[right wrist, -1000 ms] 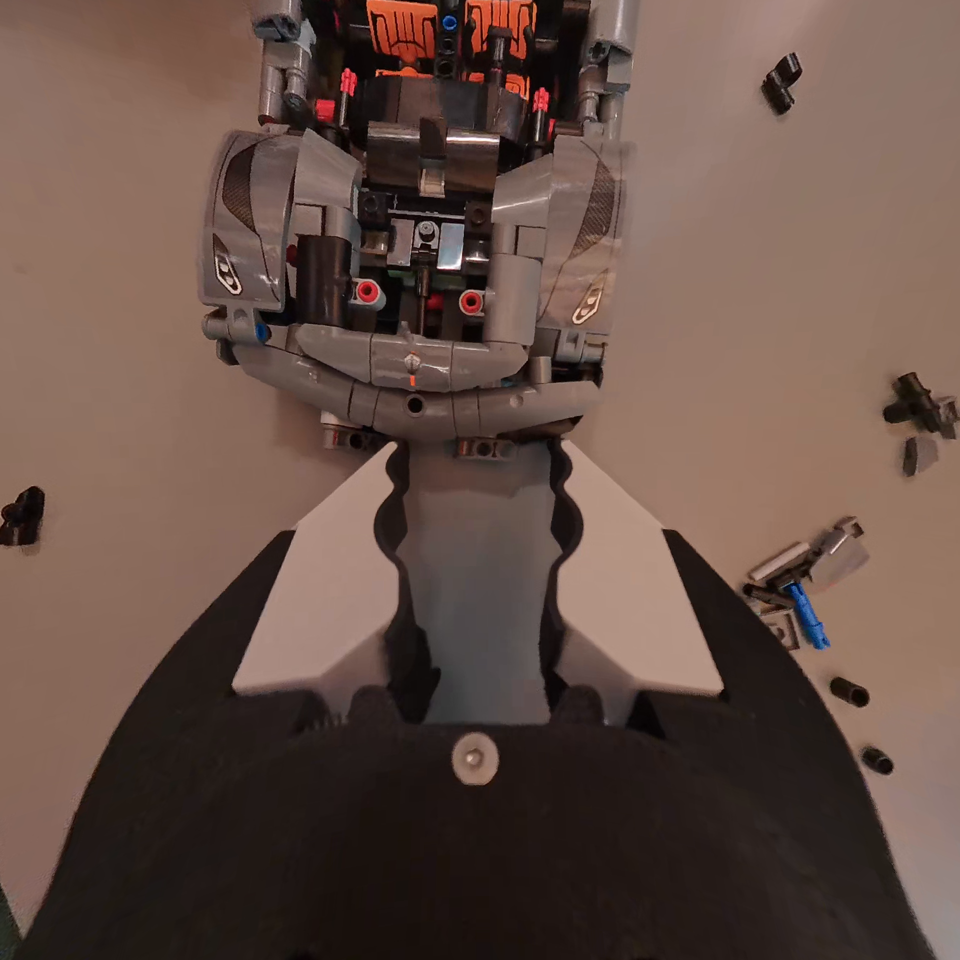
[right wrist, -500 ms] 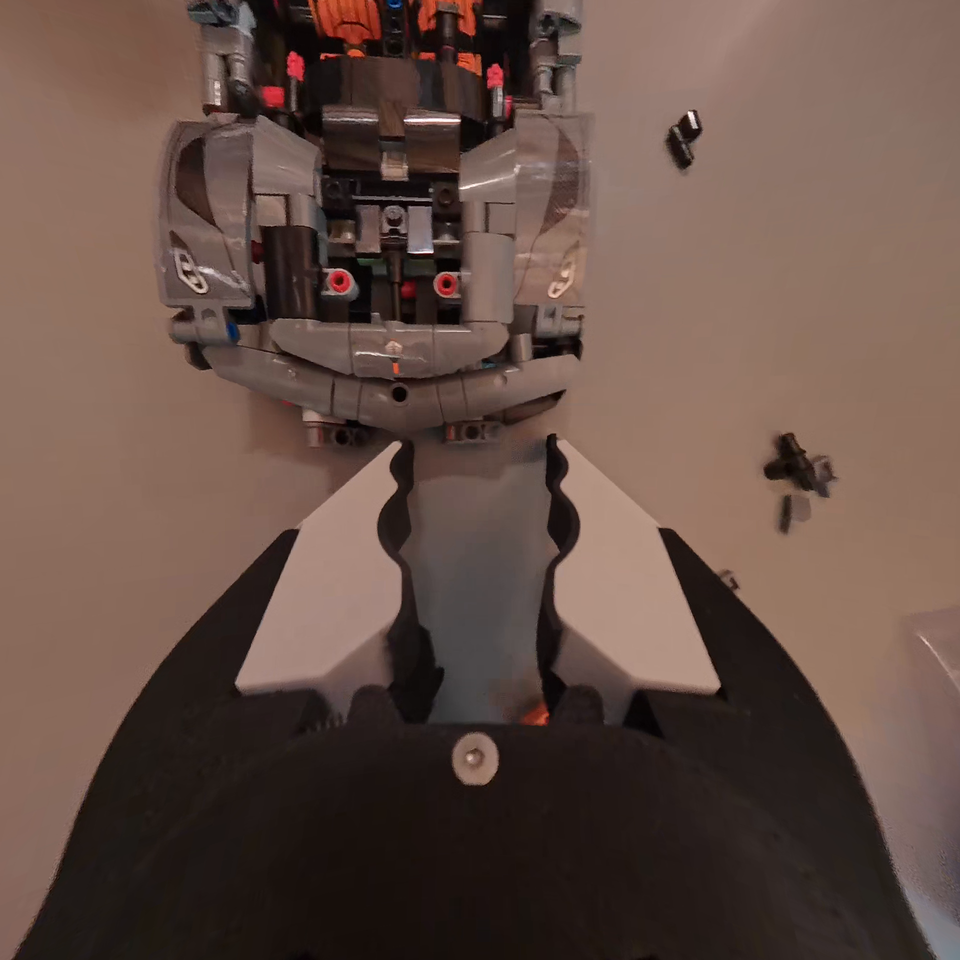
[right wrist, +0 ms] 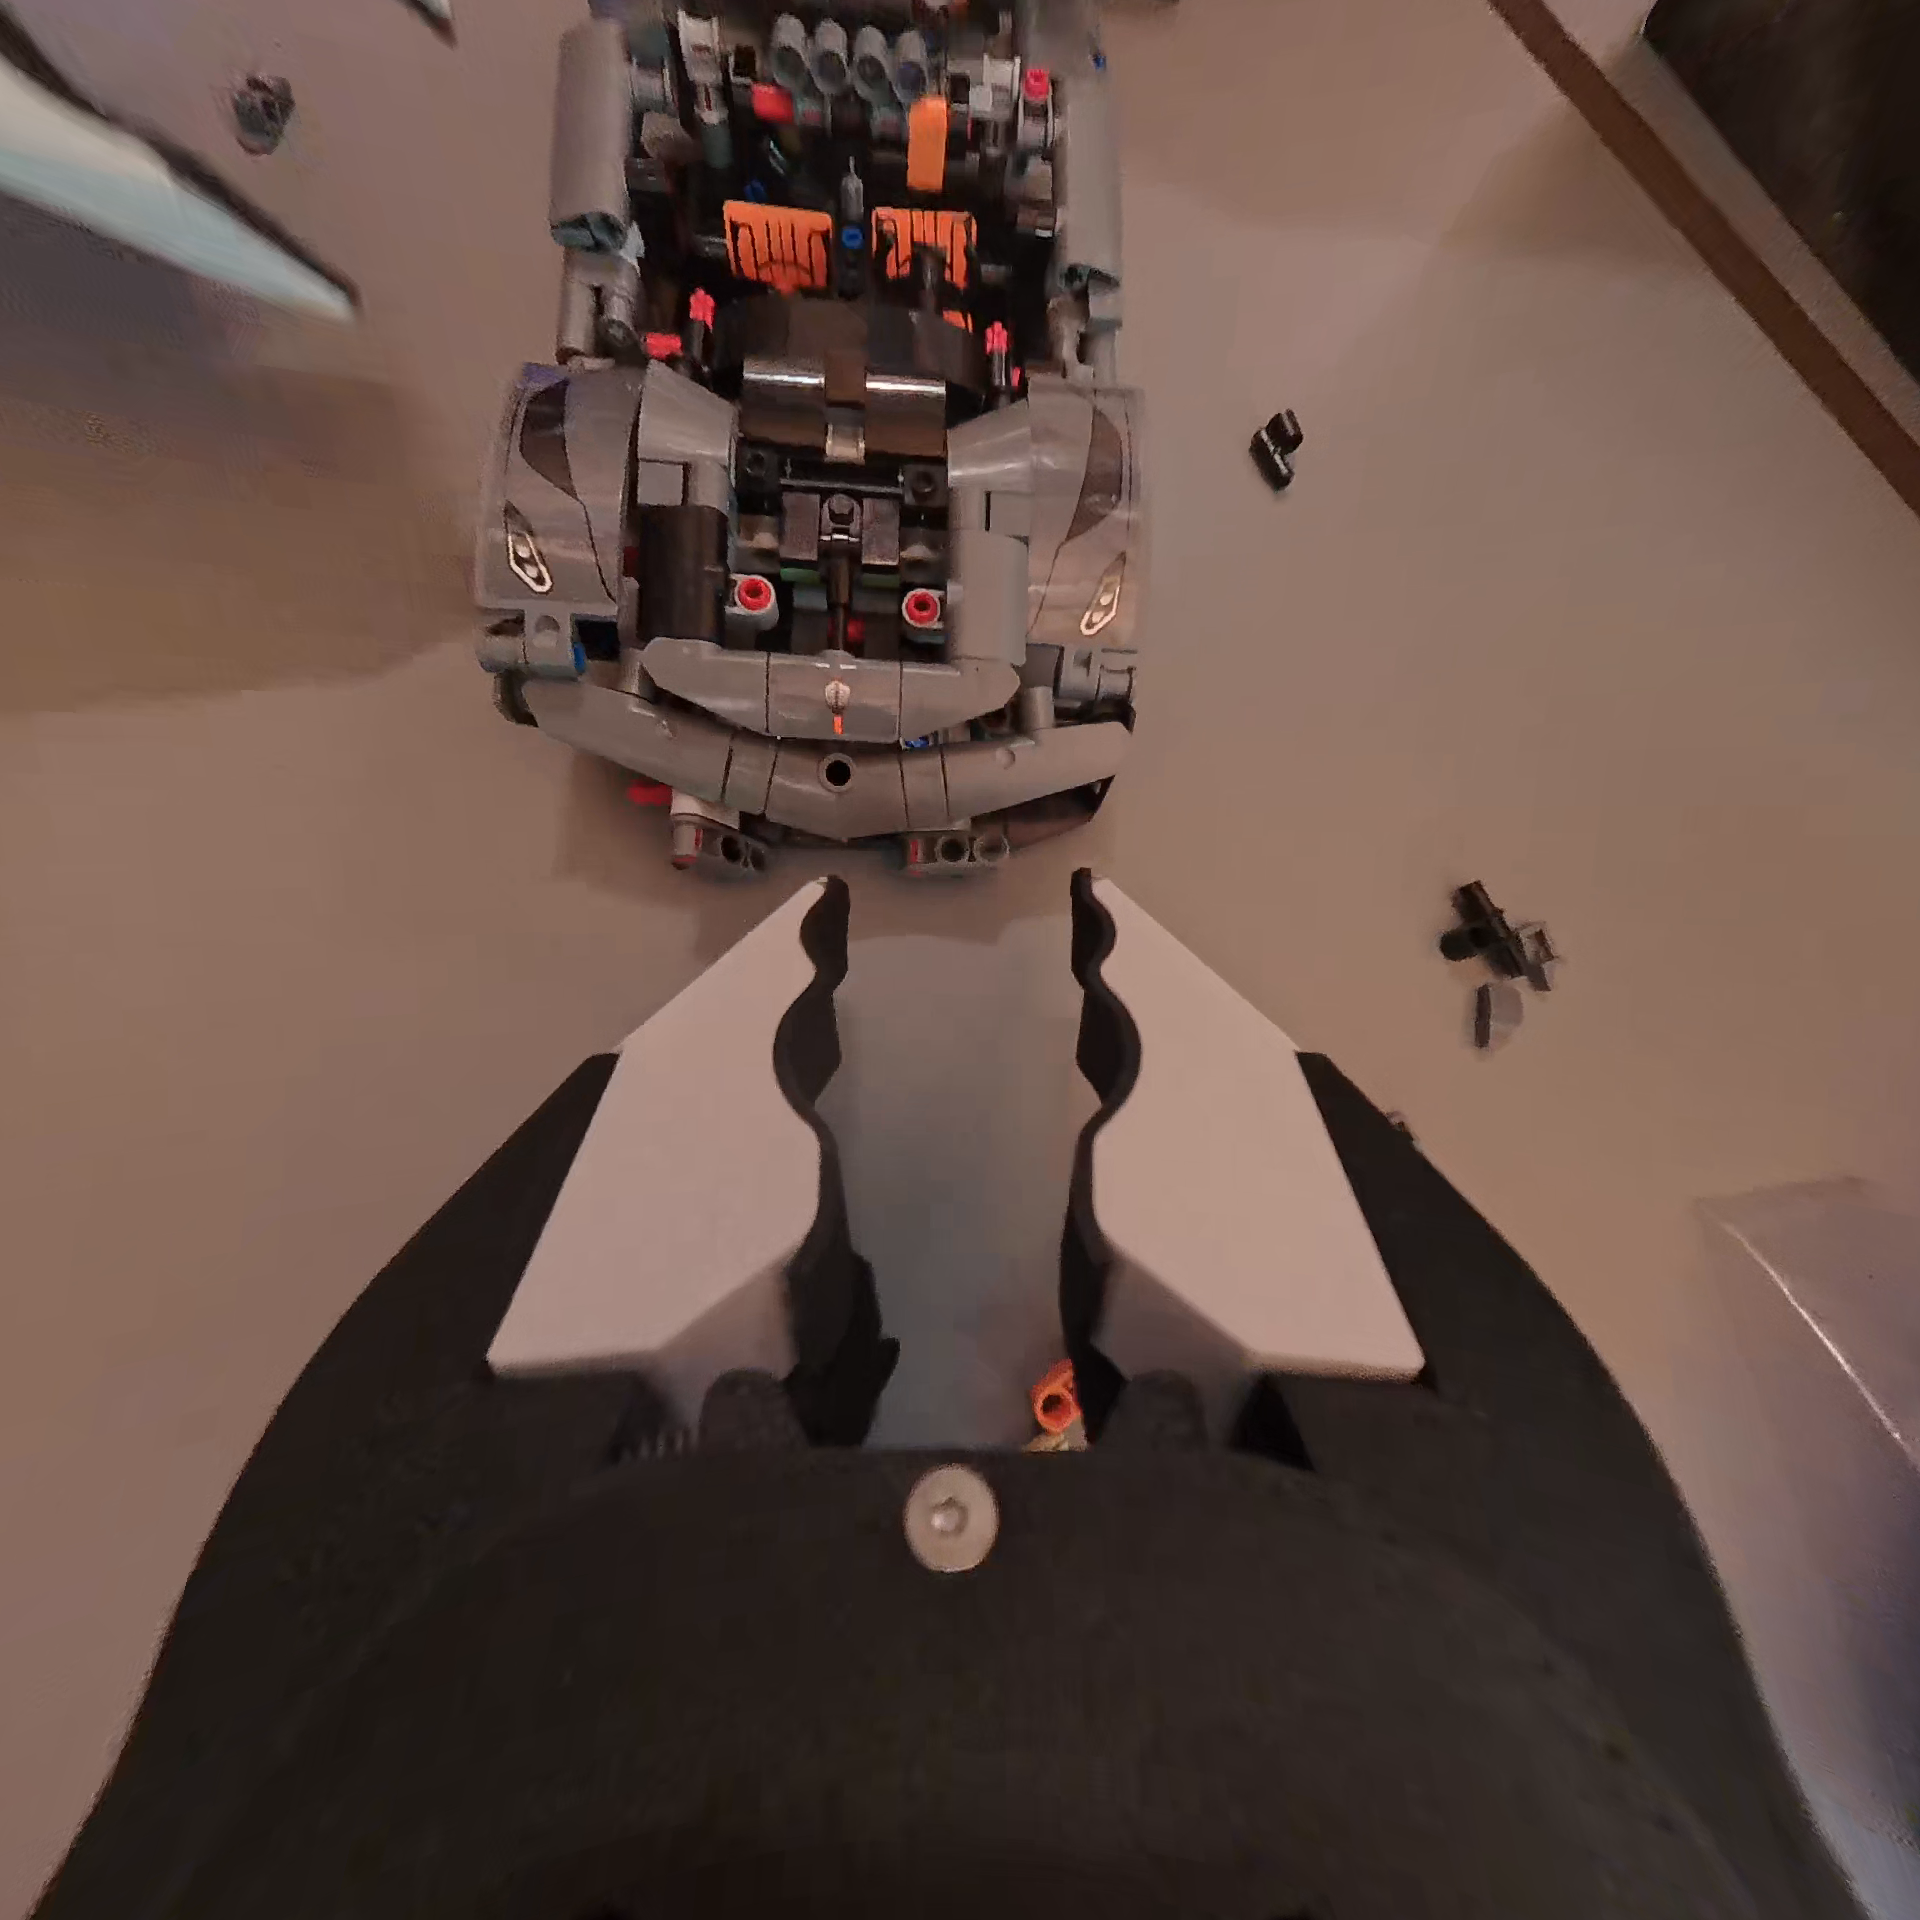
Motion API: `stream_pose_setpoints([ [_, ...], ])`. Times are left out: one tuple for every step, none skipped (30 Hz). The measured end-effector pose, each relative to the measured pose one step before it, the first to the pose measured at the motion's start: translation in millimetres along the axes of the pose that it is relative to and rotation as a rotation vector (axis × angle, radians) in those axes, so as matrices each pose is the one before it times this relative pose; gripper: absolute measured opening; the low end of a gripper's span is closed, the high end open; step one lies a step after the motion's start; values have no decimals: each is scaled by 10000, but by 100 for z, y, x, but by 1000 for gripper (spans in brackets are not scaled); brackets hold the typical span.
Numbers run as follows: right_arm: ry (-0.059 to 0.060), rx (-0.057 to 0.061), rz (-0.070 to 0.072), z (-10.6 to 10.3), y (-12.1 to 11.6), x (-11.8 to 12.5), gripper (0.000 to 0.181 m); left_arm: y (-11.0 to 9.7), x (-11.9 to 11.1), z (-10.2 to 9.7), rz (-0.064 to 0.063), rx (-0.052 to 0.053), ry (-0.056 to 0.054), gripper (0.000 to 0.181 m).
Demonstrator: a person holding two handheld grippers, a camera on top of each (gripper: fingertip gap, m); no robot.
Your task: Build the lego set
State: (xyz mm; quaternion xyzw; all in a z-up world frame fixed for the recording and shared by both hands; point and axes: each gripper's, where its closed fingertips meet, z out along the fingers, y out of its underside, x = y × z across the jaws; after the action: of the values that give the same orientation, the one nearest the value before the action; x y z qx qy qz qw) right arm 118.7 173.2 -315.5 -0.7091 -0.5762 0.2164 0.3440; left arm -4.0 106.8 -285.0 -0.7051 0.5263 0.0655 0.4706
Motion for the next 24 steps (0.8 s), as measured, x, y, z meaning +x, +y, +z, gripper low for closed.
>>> stream_pose_setpoints([
  [83, 166, -98, -155, -155, 52, 41, -1112, 724, 802, 814, 68, 13, 45],
  [31, 153, -66, -125, -117, 12, 40, -918, 632, 782, 790, 32, 40, 45],
  [87, 120, -34, -90, -73, 157, 41, -596, 352, 743, 751, -78, -63, 46],
  [105, 118, -47, -71, -87, 217, 41, -521, 46, 620, 675, -49, -209, 48],
  [51, 100, -31, -45, -63, 161, 41, -497, 69, 498, 663, 15, -184, 48],
  [55, 14, 37, 8, 37, 222, 41, -311, 297, 460, 651, -43, -13, 49],
  [56, -60, 53, 42, 111, 216, 41, -140, 59, 385, 537, -118, -163, 49],
  [10, -9, -15, 62, -13, 44, 42, -175, 37, 248, 422, 3, -126, 50],
  [-22, 43, -53, 105, -110, -83, 42, -120, 307, 229, 245, 17, 104, 47],
  [-2, 42, -44, 168, -114, -100, 41, 176, 250, 271, 171, -140, 66, 49],
  [5, -58, -48, 237, 45, -87, 42, 145, 51, 166, 203, -47, -119, 48],
  [102, -97, -84, 241, 107, 65, 42, 106, 230, 62, 121, 36, 16, 47],
  [106, -67, -96, 200, 71, 75, 43, 147, 185, 52, -25, 14, 21, 47],
  [18, -36, -55, 143, 24, -23, 43, 64, 31, -4, -29, 59, -71, 48],
  [28, -13, -33, 76, 5, 24, 43, -32, -32, -91, -54, 97, -96, 47],
  [51, -6, -28, -5, 8, 91, 42, -127, 74, -101, -36, 106, -9, 45],
  [21, 36, 26, -61, -38, 93, 43, -54, 28, -43, 93, 9, -41, 45],
  [-27, 90, 78, -91, -122, 54, 43, -66, -31, -19, 119, 8, -79, 45],
  [-11, 128, 74, -95, -172, 58, 42, -188, 6, -3, 26, 100, -33, 44],
  [14, 95, 34, -71, -114, 64, 42, -34, 113, 86, -6, -5, 42, 45],
  [19, 53, -12, -36, -46, 29, 42, 94, -29, 86, 91, -64, -54, 45],
  [62, 28, -29, 8, -16, 59, 41, 10, -114, 29, 66, 17, -103, 43],
  [21, 8, -32, 41, 11, -13, 41, -46, -45, 7, -58, 45, -12, 42],
  [-9, 0, -15, 57, 9, -53, 41, -30, 4, 18, -52, 11, 3, 41],
])
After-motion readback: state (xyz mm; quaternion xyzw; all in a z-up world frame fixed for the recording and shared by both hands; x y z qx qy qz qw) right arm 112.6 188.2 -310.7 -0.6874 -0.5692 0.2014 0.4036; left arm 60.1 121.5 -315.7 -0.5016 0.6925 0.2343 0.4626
